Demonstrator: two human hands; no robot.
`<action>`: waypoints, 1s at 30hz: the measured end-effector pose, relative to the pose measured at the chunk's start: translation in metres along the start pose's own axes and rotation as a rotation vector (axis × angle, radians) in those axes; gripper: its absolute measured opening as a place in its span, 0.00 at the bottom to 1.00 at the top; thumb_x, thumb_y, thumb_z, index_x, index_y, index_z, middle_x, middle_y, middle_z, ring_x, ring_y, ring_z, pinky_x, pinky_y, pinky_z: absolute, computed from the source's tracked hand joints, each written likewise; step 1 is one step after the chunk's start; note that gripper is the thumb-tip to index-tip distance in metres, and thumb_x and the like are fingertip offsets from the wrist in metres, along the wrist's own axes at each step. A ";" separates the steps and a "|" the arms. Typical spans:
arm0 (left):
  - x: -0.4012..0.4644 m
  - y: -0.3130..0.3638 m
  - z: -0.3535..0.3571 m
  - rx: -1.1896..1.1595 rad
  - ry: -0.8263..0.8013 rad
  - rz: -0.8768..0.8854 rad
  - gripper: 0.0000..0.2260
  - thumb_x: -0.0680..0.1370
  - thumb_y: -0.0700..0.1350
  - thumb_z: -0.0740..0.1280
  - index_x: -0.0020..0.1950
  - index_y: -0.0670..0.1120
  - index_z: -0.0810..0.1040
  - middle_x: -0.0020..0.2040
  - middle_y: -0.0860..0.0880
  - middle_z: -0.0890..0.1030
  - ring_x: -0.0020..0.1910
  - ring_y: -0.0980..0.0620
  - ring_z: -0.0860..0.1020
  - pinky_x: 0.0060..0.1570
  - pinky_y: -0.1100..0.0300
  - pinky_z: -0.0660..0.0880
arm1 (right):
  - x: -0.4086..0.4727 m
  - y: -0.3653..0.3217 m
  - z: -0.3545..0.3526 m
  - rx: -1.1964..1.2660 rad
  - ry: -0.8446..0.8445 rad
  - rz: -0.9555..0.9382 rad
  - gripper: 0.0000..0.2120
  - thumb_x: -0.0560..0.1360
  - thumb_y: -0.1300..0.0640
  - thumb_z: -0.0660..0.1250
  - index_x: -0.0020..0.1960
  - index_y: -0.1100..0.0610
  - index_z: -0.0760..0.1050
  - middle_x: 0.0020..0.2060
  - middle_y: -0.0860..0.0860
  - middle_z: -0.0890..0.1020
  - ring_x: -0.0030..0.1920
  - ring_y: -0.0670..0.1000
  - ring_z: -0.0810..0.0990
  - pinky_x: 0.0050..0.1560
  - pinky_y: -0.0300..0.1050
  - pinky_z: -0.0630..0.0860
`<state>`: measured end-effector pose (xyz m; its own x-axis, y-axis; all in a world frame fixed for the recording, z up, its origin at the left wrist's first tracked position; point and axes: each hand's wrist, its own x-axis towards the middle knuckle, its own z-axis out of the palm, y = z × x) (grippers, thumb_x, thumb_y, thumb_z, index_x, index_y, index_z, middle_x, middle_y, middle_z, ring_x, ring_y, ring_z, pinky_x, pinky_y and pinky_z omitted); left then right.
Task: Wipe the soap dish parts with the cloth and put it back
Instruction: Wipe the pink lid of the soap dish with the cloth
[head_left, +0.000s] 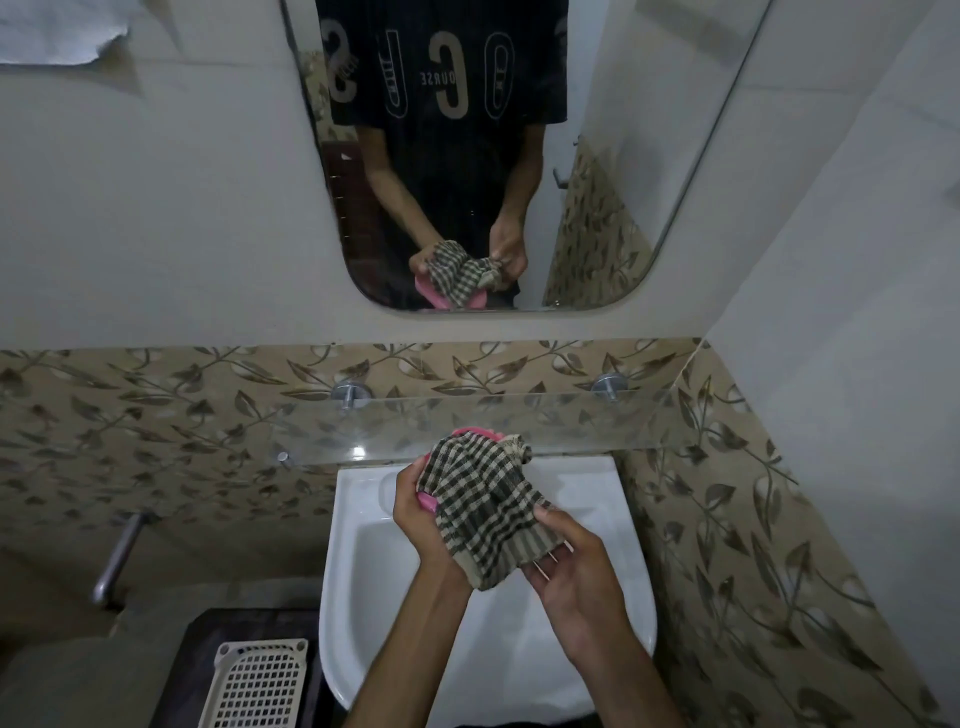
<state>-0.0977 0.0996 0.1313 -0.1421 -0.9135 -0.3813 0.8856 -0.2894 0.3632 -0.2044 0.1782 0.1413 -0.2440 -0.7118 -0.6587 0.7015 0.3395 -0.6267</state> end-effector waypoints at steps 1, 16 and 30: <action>0.001 0.001 0.000 0.001 0.000 -0.004 0.13 0.72 0.53 0.69 0.41 0.46 0.88 0.42 0.46 0.86 0.40 0.48 0.86 0.40 0.54 0.84 | 0.000 -0.001 0.000 -0.005 -0.029 -0.005 0.11 0.76 0.62 0.72 0.58 0.61 0.85 0.55 0.59 0.88 0.58 0.59 0.84 0.55 0.54 0.81; 0.004 0.002 -0.002 0.061 0.071 -0.077 0.20 0.68 0.55 0.71 0.53 0.43 0.82 0.47 0.43 0.83 0.46 0.44 0.83 0.49 0.51 0.79 | -0.008 0.001 0.003 -0.193 -0.119 0.143 0.14 0.63 0.55 0.82 0.47 0.59 0.90 0.49 0.58 0.89 0.47 0.55 0.86 0.50 0.49 0.81; 0.004 -0.008 0.003 -0.038 0.066 -0.054 0.11 0.74 0.51 0.68 0.42 0.45 0.84 0.43 0.45 0.83 0.43 0.45 0.84 0.50 0.52 0.81 | -0.012 -0.006 0.002 -0.164 -0.026 -0.383 0.09 0.74 0.62 0.76 0.52 0.53 0.89 0.52 0.52 0.90 0.53 0.50 0.89 0.46 0.37 0.84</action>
<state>-0.1068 0.0979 0.1290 -0.1615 -0.8756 -0.4552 0.8936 -0.3254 0.3090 -0.2042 0.1836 0.1536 -0.4480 -0.8203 -0.3556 0.4468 0.1390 -0.8837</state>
